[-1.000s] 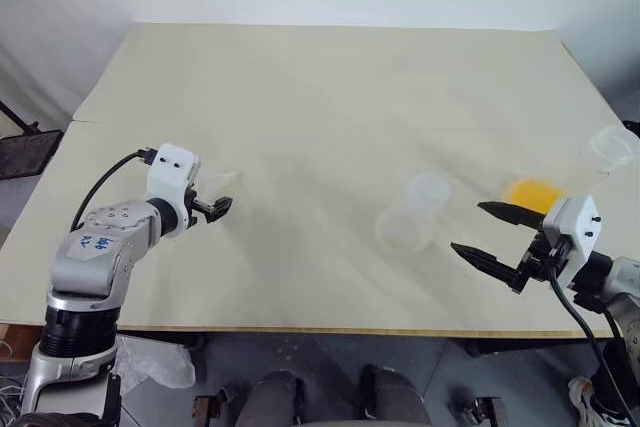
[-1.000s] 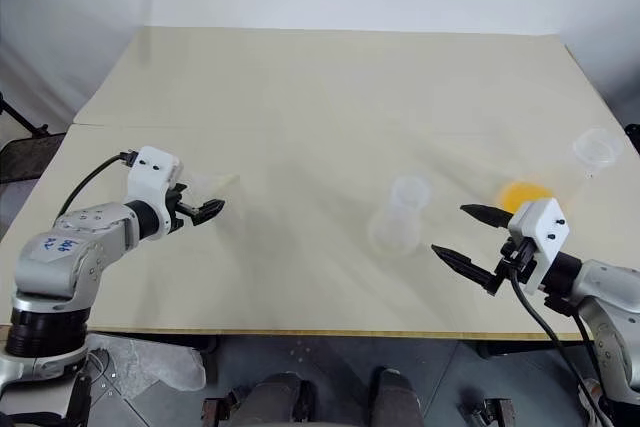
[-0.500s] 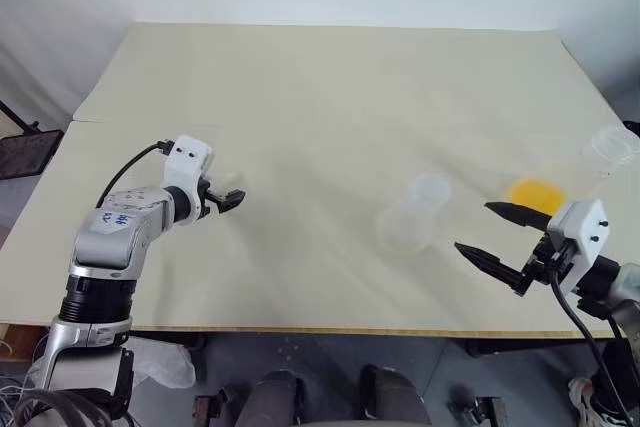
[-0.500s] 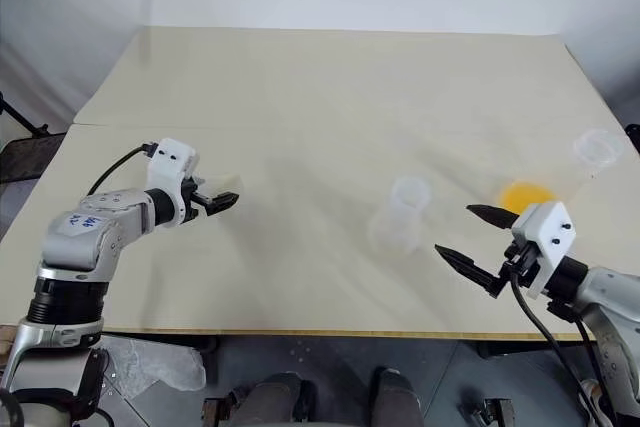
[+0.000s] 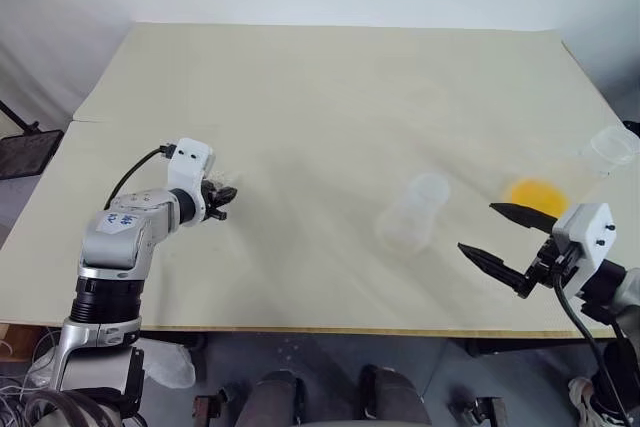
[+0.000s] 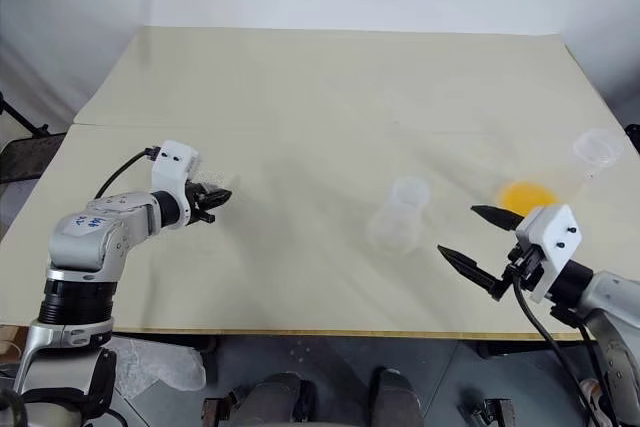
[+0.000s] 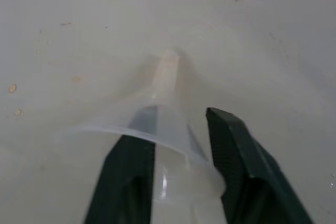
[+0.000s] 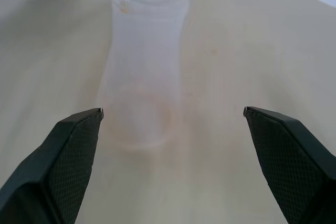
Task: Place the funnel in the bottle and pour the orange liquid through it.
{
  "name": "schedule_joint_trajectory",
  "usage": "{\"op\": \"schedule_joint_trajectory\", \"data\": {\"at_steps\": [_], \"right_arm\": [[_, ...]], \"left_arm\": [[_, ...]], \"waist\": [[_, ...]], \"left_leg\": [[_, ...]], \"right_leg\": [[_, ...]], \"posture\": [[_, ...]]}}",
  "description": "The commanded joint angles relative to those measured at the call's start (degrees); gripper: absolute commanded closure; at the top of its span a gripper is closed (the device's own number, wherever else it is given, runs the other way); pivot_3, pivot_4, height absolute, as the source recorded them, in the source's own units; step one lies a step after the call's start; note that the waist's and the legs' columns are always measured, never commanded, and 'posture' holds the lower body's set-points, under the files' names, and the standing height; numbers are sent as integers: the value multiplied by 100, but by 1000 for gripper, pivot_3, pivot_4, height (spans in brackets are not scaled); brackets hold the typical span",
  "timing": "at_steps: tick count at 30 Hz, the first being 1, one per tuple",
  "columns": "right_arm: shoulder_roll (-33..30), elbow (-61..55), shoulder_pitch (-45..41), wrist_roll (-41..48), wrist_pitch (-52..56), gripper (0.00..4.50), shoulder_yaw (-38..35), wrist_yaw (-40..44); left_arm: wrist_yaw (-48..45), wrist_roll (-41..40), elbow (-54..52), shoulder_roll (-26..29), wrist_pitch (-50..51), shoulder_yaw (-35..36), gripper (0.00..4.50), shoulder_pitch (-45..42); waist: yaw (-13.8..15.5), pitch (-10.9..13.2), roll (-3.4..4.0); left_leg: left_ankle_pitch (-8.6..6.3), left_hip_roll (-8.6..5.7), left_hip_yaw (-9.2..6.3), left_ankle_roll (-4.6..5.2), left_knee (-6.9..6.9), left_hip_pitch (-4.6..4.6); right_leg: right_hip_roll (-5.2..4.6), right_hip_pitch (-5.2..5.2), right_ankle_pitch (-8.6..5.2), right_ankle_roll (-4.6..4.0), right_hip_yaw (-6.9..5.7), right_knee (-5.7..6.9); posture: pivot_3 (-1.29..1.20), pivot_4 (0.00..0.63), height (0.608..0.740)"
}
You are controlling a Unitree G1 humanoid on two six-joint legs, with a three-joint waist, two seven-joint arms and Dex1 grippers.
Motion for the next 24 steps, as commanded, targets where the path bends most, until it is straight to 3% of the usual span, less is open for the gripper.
{"op": "schedule_joint_trajectory", "data": {"at_steps": [1,2,15,19,24], "right_arm": [[-23,-59,-49,34,-42,0,-129,0],[-18,-60,-54,29,-47,0,-127,-3],[205,-279,168,-91,-272,0,-364,-287],[412,-614,588,-114,-374,0,-768,-525],[656,-947,1012,-171,-450,0,-1031,-740]], "left_arm": [[-109,-44,-273,66,-50,105,4184,5],[-159,-60,-288,66,-78,79,4464,-36],[-1442,-98,811,-693,-1768,-642,4464,-1450],[-2326,-207,1768,-1370,-3106,-803,4464,-2334],[-3566,-241,2533,-1637,-3641,-1097,4464,-3012]], "waist": [[4,0,0],[4,0,0],[14,1,-1],[64,2,-4],[24,2,-3]], "left_leg": [[0,-1,0,0,0,0],[0,-1,0,0,0,0],[0,-3,3,1,3,-3],[1,-2,6,2,4,-12],[3,-6,21,6,3,-21]], "right_leg": [[-1,0,0,0,1,0],[-1,0,0,0,0,0],[2,1,0,0,-6,-2],[5,-4,0,0,-12,-4],[4,-2,2,3,-12,-29]], "posture": [[0,150,740],[0,150,740],[0,150,740],[0,150,740],[0,150,740]]}}
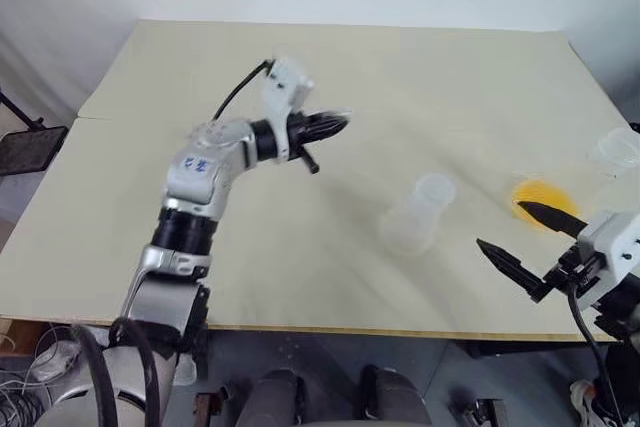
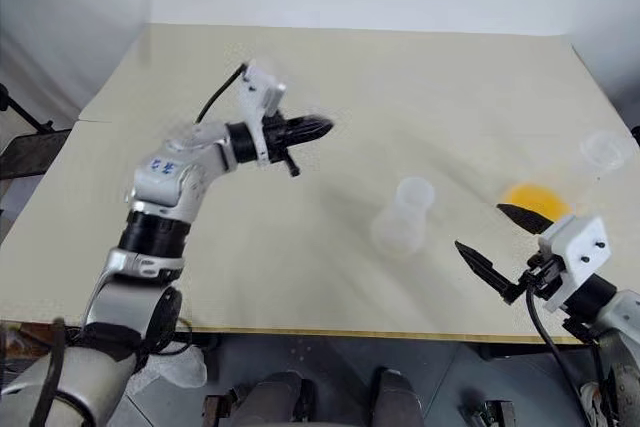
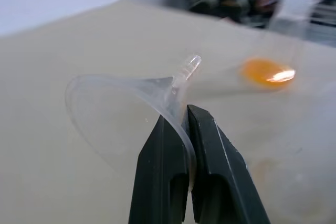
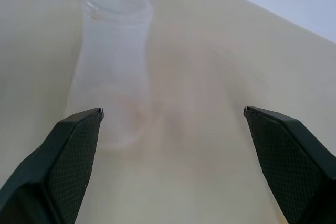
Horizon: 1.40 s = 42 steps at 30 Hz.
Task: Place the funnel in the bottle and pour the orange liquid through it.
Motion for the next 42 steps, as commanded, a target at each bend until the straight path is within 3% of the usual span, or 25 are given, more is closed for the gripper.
{"op": "schedule_joint_trajectory", "data": {"at_steps": [1,11,19,26,42], "right_arm": [[179,-366,227,-30,-159,0,-325,-196],[630,-904,791,-86,-278,0,-469,-588],[657,-971,879,1,-283,0,-405,-634],[595,-910,726,-41,-271,0,-306,-627],[535,-1098,563,120,-34,0,-261,-616]], "left_arm": [[-944,-86,441,-111,-499,-171,4464,-424],[-2627,344,2257,-184,-2083,-420,4464,-1492],[-3511,629,2836,-349,-3289,-534,4464,-1820],[-3666,1073,3165,-530,-4163,-709,4464,-2043],[-3275,1702,3938,-911,-4922,-778,4464,-2378]], "waist": [[-15,0,0],[-14,0,0],[-10,0,-1],[-11,0,-1],[4,1,-1]], "left_leg": [[0,1,0,0,-4,3],[2,4,18,5,-5,3],[2,3,17,11,-3,-7],[1,3,17,16,-3,-8],[0,-1,11,30,14,-41]], "right_leg": [[2,1,0,0,-1,0],[6,-3,0,-1,9,-8],[5,-5,0,0,6,-15],[5,-7,0,-1,6,-15],[1,-21,1,1,-6,-15]], "posture": [[0,150,740],[0,150,740],[0,150,740],[0,150,740],[0,150,740]]}}
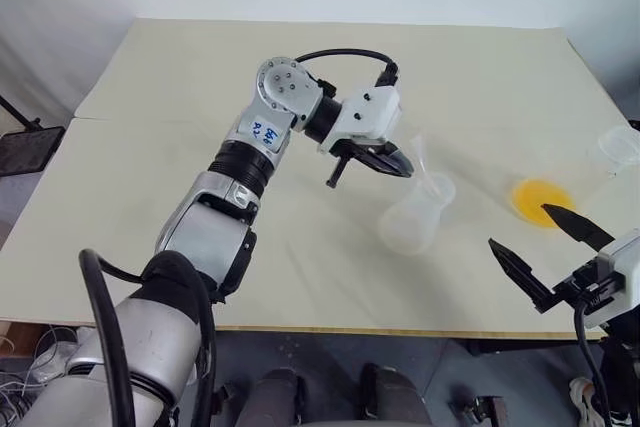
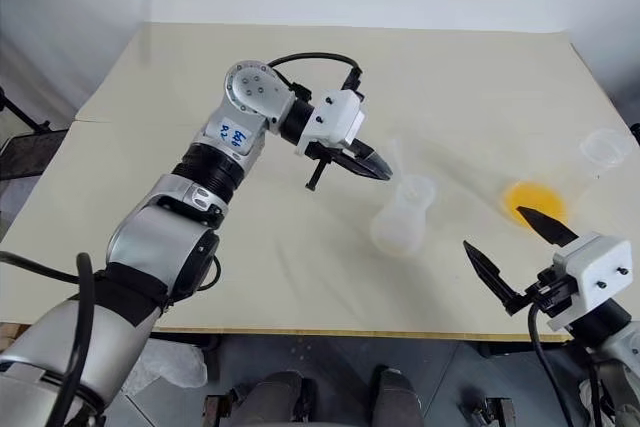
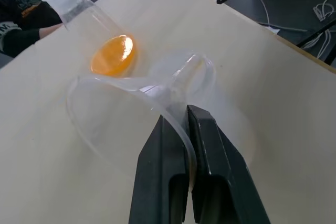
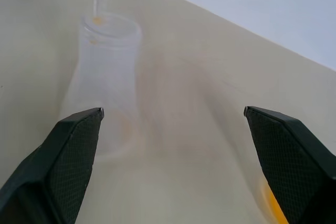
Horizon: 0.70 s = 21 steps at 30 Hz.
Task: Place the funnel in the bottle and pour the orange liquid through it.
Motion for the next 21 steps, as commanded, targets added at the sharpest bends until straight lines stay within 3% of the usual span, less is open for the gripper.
{"op": "schedule_joint_trajectory", "data": {"at_steps": [1,21], "right_arm": [[-53,-243,51,107,31,0,-30,-19],[161,-422,231,11,-62,0,-6,-185]], "left_arm": [[104,85,57,-76,-157,35,4464,-227],[351,734,617,-231,-932,-139,4464,-569]], "waist": [[-1,0,0],[0,0,0]], "left_leg": [[0,0,0,0,0,0],[-1,-2,3,6,1,0]], "right_leg": [[0,0,0,0,0,0],[-1,-1,1,1,1,1]], "posture": [[0,150,740],[0,150,740]]}}
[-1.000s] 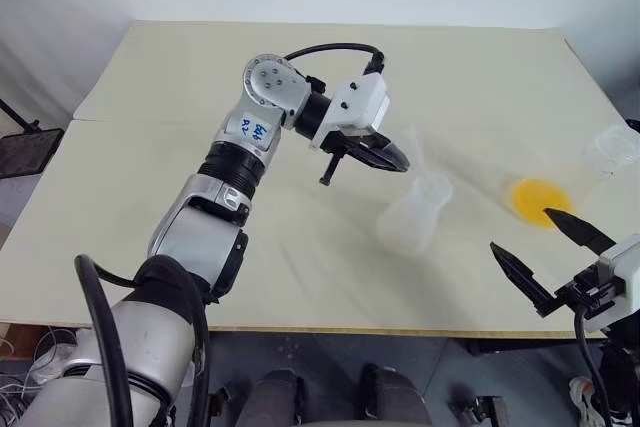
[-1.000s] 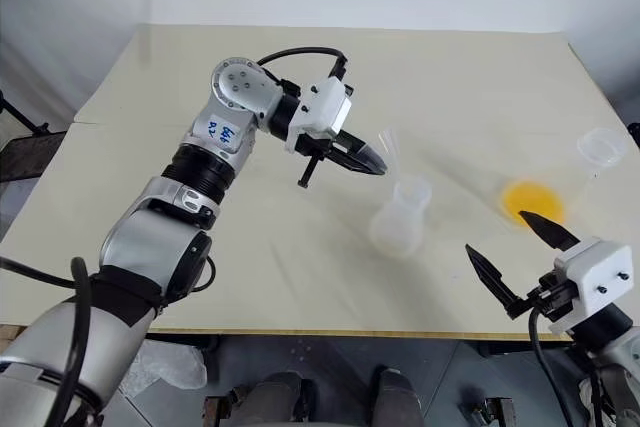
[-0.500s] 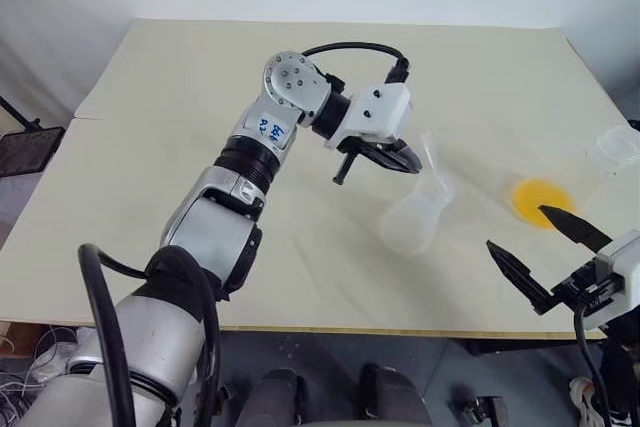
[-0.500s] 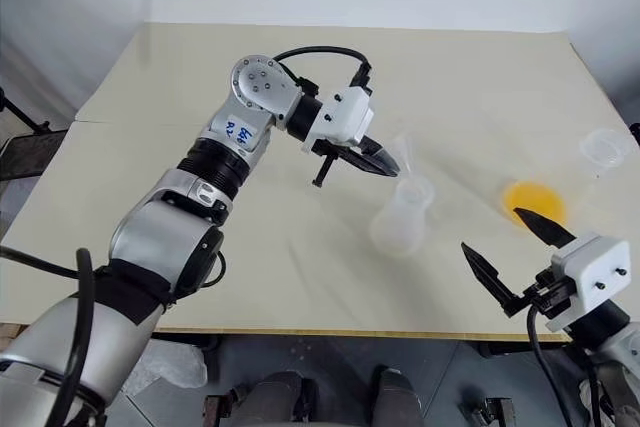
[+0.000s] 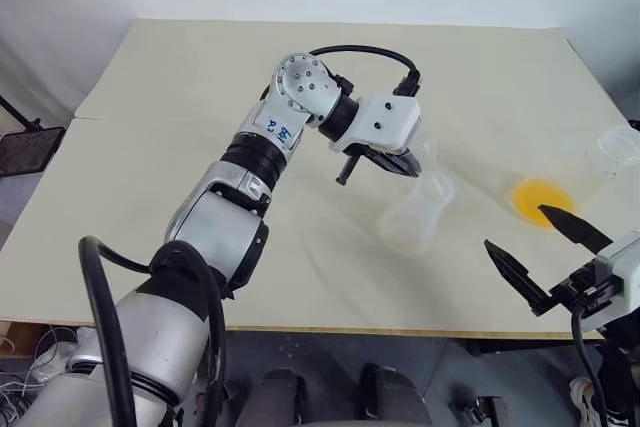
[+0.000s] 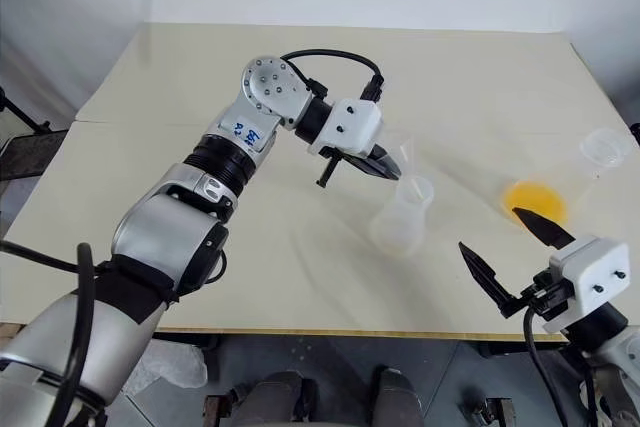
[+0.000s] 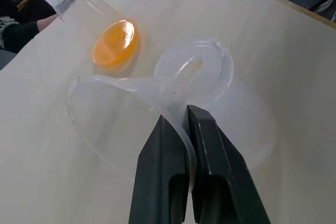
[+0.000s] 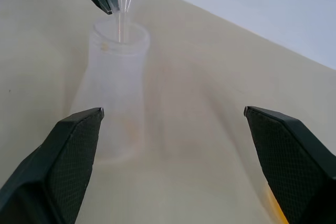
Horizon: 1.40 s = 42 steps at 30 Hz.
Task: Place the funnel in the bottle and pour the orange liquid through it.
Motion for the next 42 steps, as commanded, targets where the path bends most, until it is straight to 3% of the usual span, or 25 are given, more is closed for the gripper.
{"op": "schedule_joint_trajectory", "data": {"at_steps": [1,5,15,42], "right_arm": [[50,-191,53,-8,-144,0,-31,-51],[65,-162,58,-59,-183,0,-18,-52],[53,-90,65,-122,-284,0,-20,-29],[-20,131,-151,-248,-334,0,-1,-19]], "left_arm": [[-35,68,-48,-56,-185,-31,4241,-239],[-198,-11,-70,-105,-239,36,3186,-289],[-372,-212,-198,-143,-115,218,10,-358],[-1068,-836,-1066,-125,234,374,10,-267]], "waist": [[0,0,0],[-1,0,0],[-2,0,0],[-4,0,0]], "left_leg": [[0,0,0,0,0,0],[0,0,3,0,0,-1],[0,0,6,2,0,0],[0,1,15,2,2,0]], "right_leg": [[0,0,0,0,0,0],[0,0,0,0,0,0],[0,0,0,0,0,0],[0,0,0,0,0,2]], "posture": [[0,150,740],[0,150,740],[0,150,740],[0,150,740]]}}
